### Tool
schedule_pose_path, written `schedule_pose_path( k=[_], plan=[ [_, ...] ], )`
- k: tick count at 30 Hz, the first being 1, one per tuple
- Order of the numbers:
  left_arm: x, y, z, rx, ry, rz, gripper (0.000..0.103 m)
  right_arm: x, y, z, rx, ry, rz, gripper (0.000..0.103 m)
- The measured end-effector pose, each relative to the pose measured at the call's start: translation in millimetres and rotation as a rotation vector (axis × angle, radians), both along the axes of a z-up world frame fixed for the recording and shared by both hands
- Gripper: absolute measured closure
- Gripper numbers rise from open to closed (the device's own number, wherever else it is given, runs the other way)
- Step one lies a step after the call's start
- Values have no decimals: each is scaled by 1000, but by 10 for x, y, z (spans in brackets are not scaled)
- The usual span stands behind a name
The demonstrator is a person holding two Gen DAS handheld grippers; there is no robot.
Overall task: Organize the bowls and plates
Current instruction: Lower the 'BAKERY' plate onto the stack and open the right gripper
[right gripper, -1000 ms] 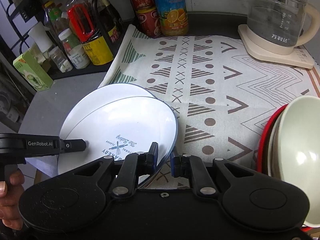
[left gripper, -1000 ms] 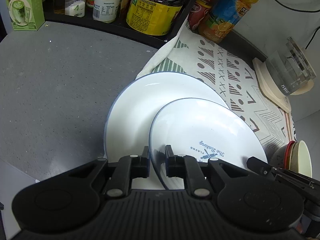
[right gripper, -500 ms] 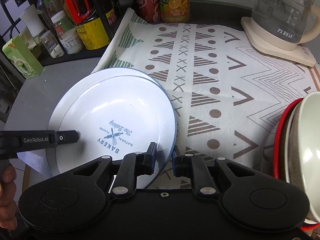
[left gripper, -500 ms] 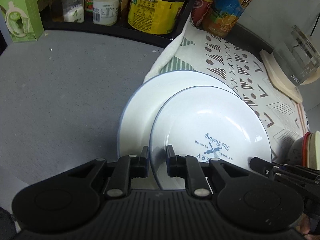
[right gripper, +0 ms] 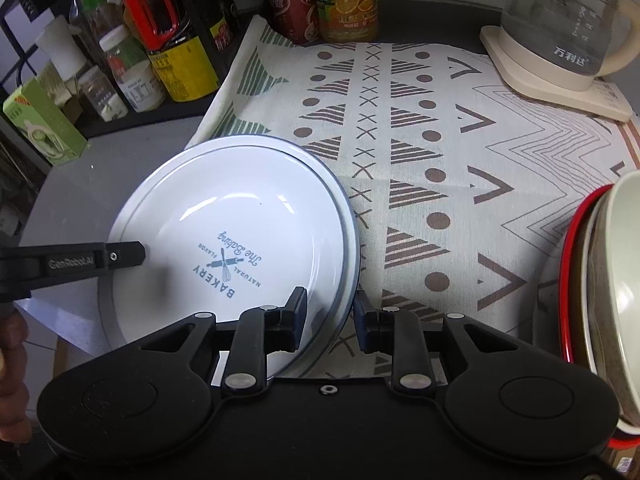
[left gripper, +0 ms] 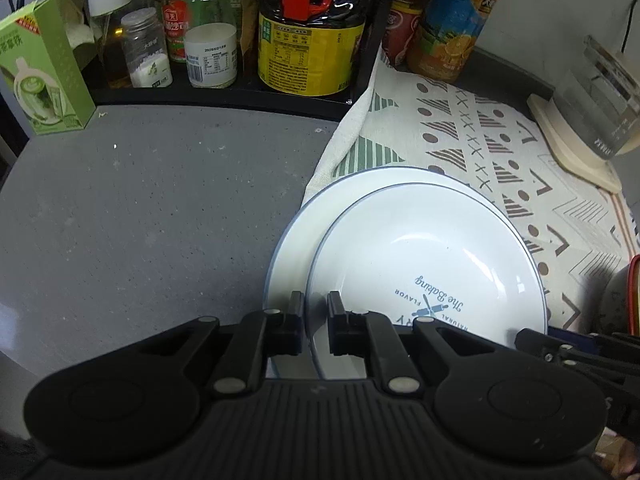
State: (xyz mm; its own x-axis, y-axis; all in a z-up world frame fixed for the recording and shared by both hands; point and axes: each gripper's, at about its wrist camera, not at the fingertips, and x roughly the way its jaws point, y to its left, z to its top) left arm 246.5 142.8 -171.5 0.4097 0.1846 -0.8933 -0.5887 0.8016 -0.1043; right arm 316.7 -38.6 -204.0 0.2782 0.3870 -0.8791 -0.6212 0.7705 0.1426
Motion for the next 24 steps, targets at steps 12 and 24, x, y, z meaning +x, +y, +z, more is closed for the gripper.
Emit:
schedule_pose_path(
  k=[12,24],
  plan=[
    [27,-169,201,12,15,-48,71,-15,-306,323,155,-31,-93,54],
    [10,-599,653,57,-89,-120,28,-124,-922,716,298,-138,-237,24]
  ],
)
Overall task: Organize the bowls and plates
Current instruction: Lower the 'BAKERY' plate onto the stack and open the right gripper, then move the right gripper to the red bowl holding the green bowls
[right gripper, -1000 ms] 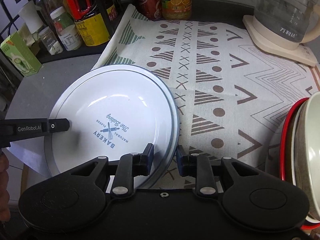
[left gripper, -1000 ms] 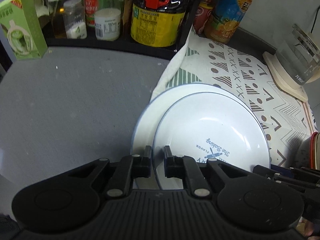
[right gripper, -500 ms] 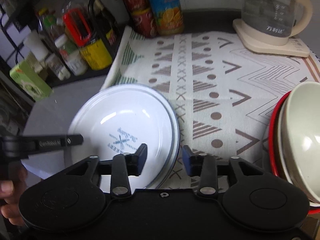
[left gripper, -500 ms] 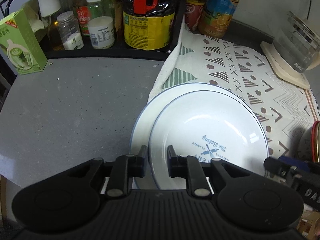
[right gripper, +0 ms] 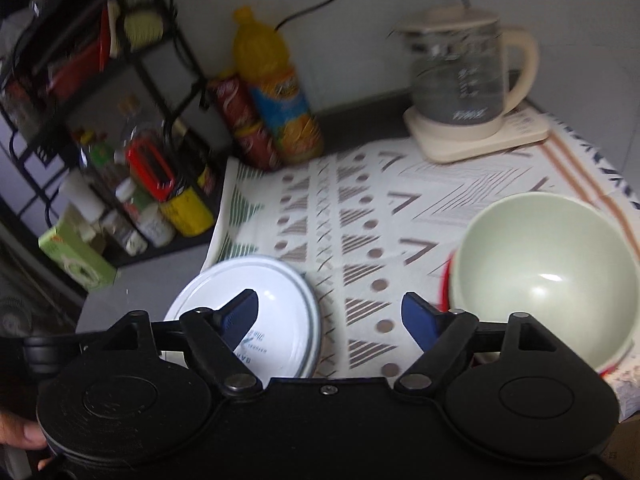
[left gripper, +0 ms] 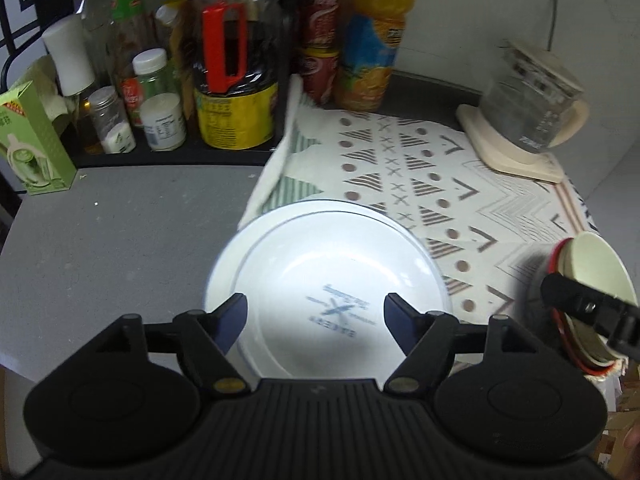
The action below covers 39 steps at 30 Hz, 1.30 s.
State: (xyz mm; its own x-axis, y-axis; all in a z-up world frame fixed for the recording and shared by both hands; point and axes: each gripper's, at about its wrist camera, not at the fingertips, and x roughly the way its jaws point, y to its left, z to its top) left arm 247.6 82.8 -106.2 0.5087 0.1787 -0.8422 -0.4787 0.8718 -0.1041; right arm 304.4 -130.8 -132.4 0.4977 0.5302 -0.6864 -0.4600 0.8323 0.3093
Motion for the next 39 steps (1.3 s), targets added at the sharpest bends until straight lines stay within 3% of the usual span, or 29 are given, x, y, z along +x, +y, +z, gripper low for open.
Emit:
schedule_pose_path(
  k=[2,20,39],
  plan=[
    [-14,-94,46,-1,-12,-20,26,-33,-129,38,14,-9,-25,19],
    [-214,-933,250,-29,-62,-109,16,-416,-1168,206,16,-63,-152,1],
    [110,-1241,148,-63,-32,-177,13,-281,-1558,56,30,-36,-246,1]
  ],
)
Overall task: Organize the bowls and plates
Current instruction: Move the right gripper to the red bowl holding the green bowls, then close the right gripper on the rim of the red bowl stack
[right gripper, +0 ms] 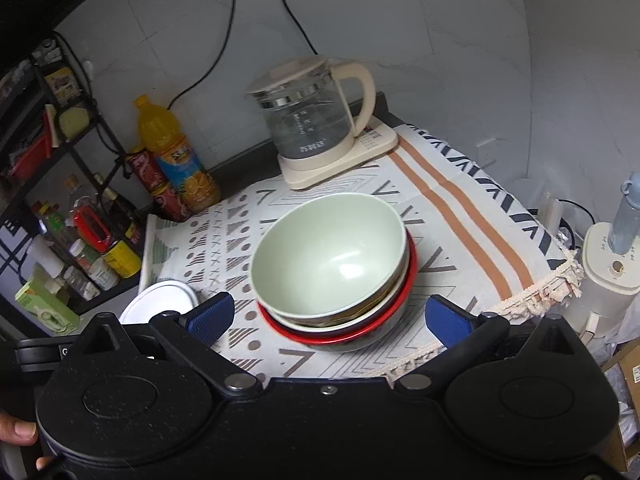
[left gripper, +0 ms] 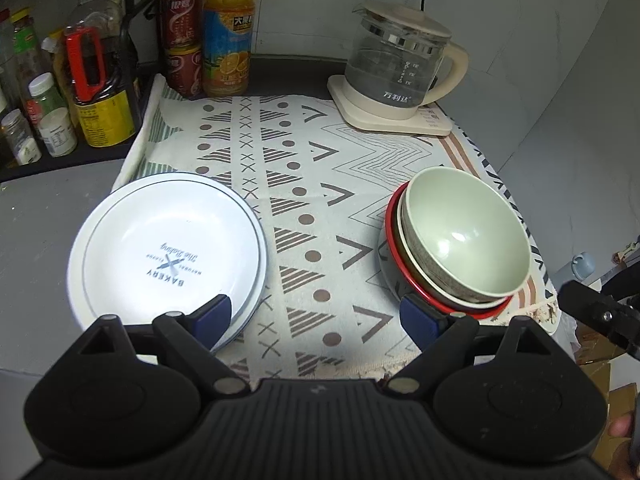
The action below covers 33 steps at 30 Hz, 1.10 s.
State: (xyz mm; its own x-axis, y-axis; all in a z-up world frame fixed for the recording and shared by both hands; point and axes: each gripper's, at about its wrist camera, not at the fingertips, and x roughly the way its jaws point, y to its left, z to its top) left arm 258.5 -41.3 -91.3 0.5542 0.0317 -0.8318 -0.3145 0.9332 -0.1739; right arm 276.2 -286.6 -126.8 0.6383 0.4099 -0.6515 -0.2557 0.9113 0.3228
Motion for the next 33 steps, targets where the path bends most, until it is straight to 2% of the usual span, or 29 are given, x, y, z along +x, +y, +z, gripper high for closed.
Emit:
schedule_pose_path(
  k=[4,10,13,22,25,27,33],
  plan=[
    [161,-2,-32,-46,7,-10,13,85,-40,-39,-16,7,-12,1],
    [433,-81,-75,-71,20,-42,13,295,-90,-145,-8,53,-56,2],
    [574,-119,-121,-69,29,-63,14,406,-86,-225,-17,80,-61,5],
    [952,-150,-334,-124,73,-90,19,715,-100,-445,-29,156,-77,18],
    [1083,-160,-415,-125,95,-99,25,818,-104,-533,-13,194,-80,19],
    [1169,-169,-481,-137,118,-110,34,888,-106,-595,-3,223,-86,22],
    [1358,-158,-676,-189,175,-111,51,1044,-79,-774,3,289,-76,41]
  ],
)
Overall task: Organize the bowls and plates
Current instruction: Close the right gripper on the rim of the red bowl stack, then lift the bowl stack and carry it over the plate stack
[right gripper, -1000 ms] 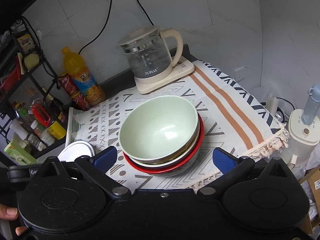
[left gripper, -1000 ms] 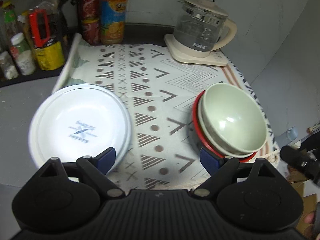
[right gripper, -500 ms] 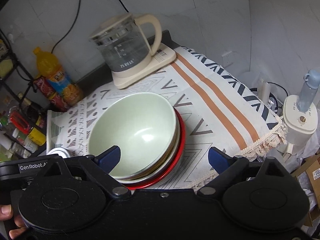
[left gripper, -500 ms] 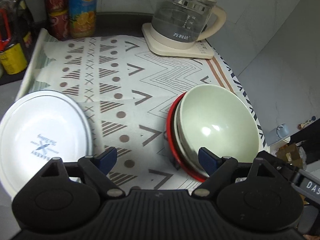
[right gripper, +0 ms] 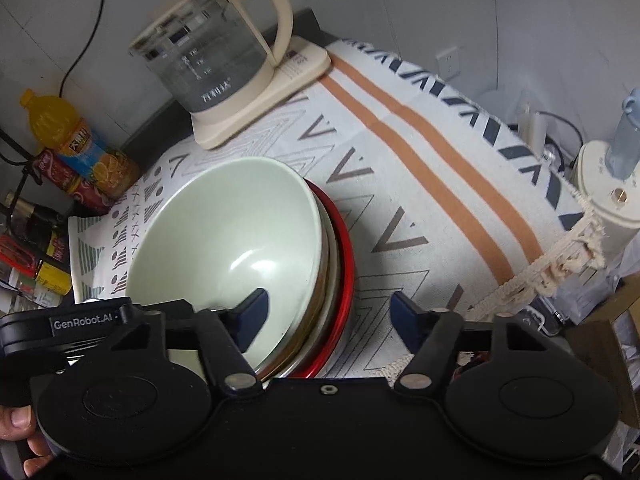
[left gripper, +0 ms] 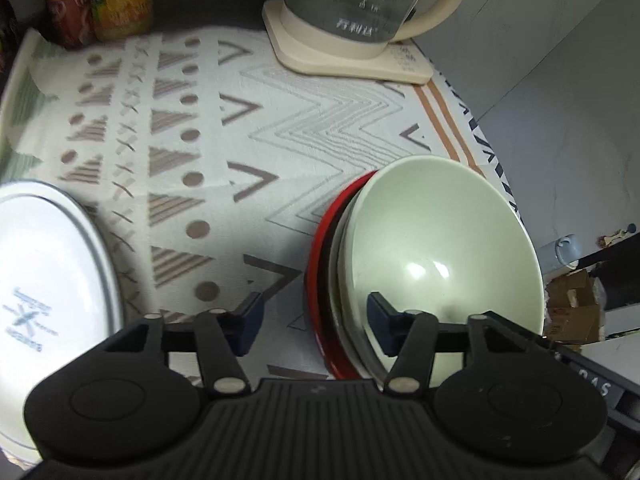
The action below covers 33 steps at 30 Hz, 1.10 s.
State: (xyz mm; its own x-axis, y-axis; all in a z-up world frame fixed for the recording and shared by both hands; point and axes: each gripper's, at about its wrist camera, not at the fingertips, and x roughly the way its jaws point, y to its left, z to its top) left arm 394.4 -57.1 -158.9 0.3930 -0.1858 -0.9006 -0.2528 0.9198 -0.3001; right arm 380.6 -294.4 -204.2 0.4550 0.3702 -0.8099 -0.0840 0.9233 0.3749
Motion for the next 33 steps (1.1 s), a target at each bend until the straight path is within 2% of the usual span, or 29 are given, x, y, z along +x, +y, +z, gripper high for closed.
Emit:
schedule_pose_path(
  k=[1,3,6,10,17,26,33],
  plan=[
    [27,3,-34,-12,13,1,52,20,8,-15,4,6,5,44],
    [77,-2,-94,-14,39,-4,62,65,16,-54,9,19,10,48],
    [136,-30,-149,-24,56,-23,71,142,6,-129,36,58,7,62],
    [179,-59,-191,-45,72,-21,72,209,-4,-188,40,90,-8,70],
    [237,-38,-213,-58,78,-20,72,228,91,-205,-17,92,44,70],
    [136,-39,-179,-47,64,-23,73,193,47,-157,15,77,39,71],
    [23,20,-12,-41,14,2,73,150,108,-16,22,38,61,71]
  ],
)
